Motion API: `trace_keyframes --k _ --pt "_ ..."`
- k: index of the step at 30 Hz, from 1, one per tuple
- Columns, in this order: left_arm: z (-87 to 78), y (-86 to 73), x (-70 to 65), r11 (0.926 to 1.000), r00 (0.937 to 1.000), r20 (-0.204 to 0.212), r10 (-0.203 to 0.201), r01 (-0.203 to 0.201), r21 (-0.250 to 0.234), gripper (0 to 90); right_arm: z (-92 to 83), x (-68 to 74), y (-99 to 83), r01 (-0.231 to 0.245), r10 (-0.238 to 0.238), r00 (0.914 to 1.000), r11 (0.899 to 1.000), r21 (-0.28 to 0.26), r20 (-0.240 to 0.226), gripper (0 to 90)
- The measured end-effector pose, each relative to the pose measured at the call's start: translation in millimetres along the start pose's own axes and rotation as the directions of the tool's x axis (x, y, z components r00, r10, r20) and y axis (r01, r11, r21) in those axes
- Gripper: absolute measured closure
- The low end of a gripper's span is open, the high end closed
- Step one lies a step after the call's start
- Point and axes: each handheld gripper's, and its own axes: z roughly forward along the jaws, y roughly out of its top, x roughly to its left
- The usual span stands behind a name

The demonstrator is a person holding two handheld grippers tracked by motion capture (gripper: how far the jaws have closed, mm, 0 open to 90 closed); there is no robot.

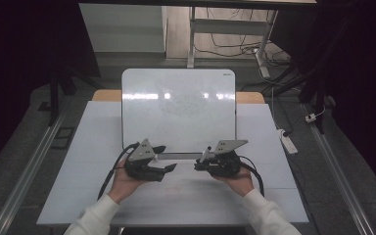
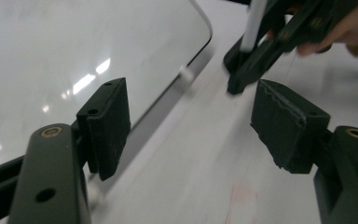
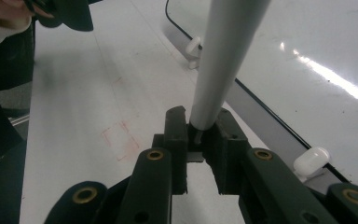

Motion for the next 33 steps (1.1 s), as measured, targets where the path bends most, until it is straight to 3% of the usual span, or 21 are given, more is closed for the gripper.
trace_keyframes --k 5,13,17,21,25,30,33 --pt "21.0 24.3 -8.6 0.9992 0.9975 0.065 0.027 -0.025 -0.03 30.0 1.3 1.2 -0.6 0.002 -0.002 0.9999 1.0 0.004 -0.014 77.8" --pt "46.0 30.8 -7.9 0.9992 0.9901 0.139 0.022 -0.017 -0.036 37.5 4.2 0.9 -1.2 0.007 -0.007 0.9995 1.0 0.018 -0.032 77.8" --pt "54.4 35.2 -5.9 0.998 0.9765 0.215 0.016 -0.002 -0.063 44.4 8.9 1.7 -1.2 0.013 -0.011 0.9987 0.999 0.04 -0.049 77.7" --pt "61.1 37.4 -7.1 0.9972 0.9701 0.238 0.045 -0.029 -0.068 57.7 12.8 3.2 -1.5 0.032 -0.026 0.9968 0.996 0.082 -0.076 77.8" --pt "63.4 36.2 -5.6 0.997 0.9633 0.263 0.054 -0.037 -0.068 78.0 14.2 3.3 -2.1 0.047 -0.036 0.9954 0.992 0.12 -0.089 77.8" --pt "61.1 36.2 -4.1 0.9971 0.9656 0.257 0.039 -0.021 -0.074 80.4 12.4 1.1 -3.3 0.035 -0.028 0.9976 0.994 0.107 -0.064 76.5" --pt "58.5 36.0 -3.6 0.9972 0.9737 0.225 0.036 -0.02 -0.072 80.6 8.9 4.4 -3.3 0.016 -0.015 0.9999 0.999 0.045 -0.006 64.1"
